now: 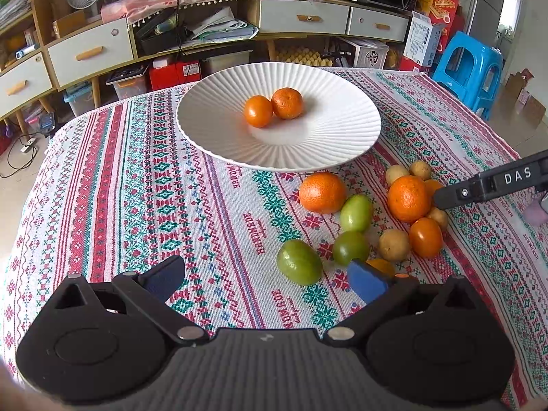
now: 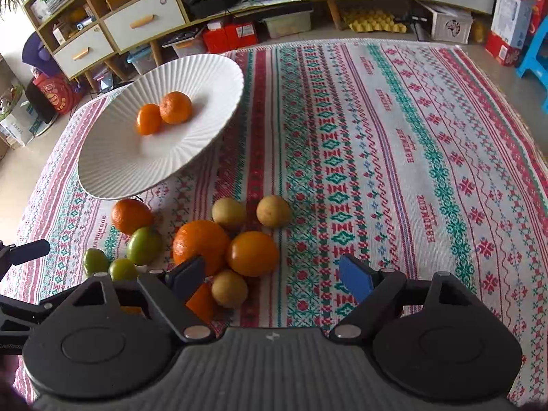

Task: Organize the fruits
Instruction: 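Move both open grippers back toward the fruit cluster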

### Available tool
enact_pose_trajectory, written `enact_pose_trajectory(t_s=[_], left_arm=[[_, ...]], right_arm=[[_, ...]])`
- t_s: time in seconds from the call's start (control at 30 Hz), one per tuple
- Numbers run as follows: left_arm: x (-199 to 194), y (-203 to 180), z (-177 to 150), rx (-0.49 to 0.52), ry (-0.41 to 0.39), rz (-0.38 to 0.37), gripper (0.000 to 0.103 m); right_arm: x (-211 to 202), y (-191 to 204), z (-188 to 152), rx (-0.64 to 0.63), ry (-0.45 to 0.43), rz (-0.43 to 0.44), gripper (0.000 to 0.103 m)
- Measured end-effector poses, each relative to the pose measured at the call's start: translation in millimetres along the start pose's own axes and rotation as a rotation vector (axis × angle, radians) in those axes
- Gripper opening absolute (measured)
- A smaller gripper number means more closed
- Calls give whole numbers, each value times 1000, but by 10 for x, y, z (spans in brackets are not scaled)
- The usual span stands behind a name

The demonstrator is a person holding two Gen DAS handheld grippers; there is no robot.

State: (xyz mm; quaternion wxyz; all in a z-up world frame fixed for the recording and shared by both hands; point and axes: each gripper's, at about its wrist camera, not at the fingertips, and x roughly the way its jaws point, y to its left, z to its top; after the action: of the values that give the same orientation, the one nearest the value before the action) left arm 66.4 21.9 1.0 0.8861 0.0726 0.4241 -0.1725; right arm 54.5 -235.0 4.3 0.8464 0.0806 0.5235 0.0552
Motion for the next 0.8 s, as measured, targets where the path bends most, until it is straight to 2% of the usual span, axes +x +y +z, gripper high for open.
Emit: enact_pose_trajectory(t_s=[0.27,0.33,0.63,0.8], left_arm=[[-10,-15,-47,-42,5,-7,96],[7,-5,-58,-48,15,-7,88],[55,17,-79,-66,50,-28,71],[1,-22,-70,-63,45,-42,60]], right_arm=[[2,-53,-128,23,6,30,70],[6,-31,-127,15,3,36,67],[21,-24,-83,37,4,65,62],[0,-74,-60,67,9,81,53]])
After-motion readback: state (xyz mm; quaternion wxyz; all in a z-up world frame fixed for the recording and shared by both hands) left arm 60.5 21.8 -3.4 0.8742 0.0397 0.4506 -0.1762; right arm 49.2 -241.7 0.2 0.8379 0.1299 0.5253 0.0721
